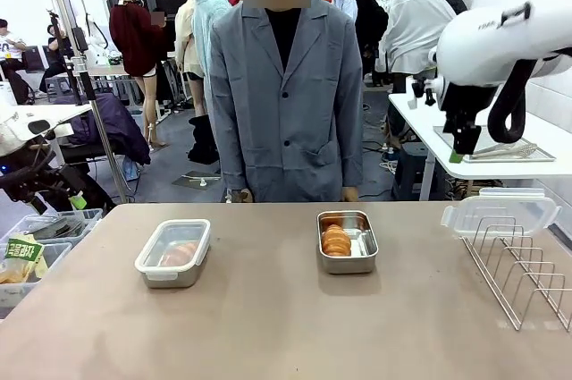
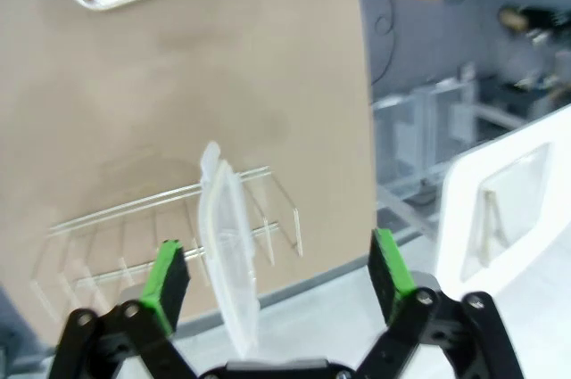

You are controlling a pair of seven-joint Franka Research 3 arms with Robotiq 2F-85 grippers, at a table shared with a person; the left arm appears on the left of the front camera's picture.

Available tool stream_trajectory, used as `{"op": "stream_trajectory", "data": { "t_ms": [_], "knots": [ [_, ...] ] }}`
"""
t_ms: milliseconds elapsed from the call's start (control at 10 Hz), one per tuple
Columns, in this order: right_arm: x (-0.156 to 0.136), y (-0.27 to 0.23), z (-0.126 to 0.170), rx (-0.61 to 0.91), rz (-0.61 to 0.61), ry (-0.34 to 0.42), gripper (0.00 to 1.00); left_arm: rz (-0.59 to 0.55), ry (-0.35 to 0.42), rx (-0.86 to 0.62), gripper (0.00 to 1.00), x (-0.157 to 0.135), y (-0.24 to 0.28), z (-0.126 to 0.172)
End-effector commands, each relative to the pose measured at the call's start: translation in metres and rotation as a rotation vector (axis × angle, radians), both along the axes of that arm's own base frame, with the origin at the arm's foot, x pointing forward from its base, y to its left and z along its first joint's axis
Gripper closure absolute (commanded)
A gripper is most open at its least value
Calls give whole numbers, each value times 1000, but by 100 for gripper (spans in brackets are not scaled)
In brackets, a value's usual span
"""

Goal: Place the bread in airtight containers.
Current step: Pick up one Airtight Container lid and hand it to the human.

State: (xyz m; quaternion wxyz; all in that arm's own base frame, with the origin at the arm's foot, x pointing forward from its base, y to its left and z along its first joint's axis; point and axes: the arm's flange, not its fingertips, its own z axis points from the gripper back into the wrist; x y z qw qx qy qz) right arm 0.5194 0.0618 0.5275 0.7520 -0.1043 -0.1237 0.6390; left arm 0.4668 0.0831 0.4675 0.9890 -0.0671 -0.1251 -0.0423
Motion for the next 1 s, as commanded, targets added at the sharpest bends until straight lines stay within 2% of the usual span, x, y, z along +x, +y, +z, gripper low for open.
{"op": "stream_trajectory", "data": {
  "t_ms": [0,300,700,900],
  "knots": [
    [19,-10,-20,-37,-21,114,0,11,5,22,0,-1,1,1],
    [39,-32,-62,34,-34,275,0,11,5,22,0,-1,1,1],
    [36,-36,-88,18,-31,334,0,11,5,22,0,-1,1,1],
    [35,-37,-101,-72,-56,317,0,11,5,22,0,-1,1,1]
  ]
}}
